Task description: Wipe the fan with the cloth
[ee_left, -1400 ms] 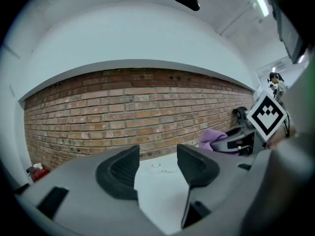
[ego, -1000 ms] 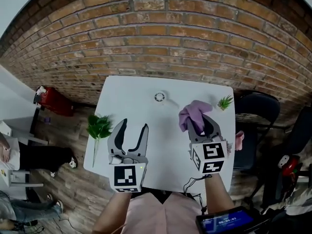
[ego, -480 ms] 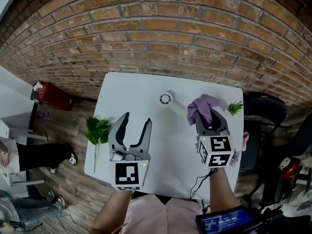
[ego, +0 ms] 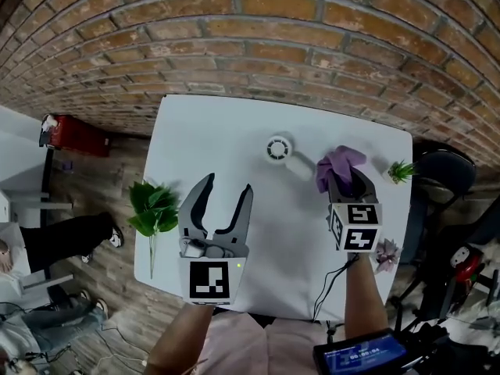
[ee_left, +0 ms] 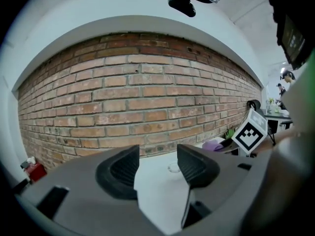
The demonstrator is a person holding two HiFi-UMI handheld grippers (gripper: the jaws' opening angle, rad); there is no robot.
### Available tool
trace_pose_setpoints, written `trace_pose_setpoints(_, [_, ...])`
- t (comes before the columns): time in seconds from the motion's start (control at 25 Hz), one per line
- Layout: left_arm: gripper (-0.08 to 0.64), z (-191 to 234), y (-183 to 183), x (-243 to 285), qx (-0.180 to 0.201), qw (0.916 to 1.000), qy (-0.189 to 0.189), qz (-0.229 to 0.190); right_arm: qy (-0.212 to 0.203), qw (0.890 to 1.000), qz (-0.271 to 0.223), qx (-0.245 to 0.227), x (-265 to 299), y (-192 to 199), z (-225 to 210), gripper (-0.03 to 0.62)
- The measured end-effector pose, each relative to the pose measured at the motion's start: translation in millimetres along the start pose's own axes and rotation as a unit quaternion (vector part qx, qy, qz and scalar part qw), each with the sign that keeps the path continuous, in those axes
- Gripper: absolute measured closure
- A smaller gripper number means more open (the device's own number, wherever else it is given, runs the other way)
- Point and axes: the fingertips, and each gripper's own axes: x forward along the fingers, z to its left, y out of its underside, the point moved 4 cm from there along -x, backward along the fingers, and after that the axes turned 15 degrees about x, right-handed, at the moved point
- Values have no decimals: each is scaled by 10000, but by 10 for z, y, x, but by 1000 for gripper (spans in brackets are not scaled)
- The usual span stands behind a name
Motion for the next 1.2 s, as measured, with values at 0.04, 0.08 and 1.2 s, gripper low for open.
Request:
trace_pose_setpoints(0.04, [314, 3, 34, 42, 47, 10000, 33, 8, 26, 10000, 72, 4, 69, 37, -13, 451])
trace_pose_setpoints(0.08, [313, 2, 70, 79, 63, 10000, 64, 26, 49, 9999, 148, 10, 129, 77, -19, 451])
trace_pose_setpoints(1.2, [267, -824, 566, 989, 631, 9770, 1831, 892, -366, 9976, 306, 511, -318, 500, 382, 451])
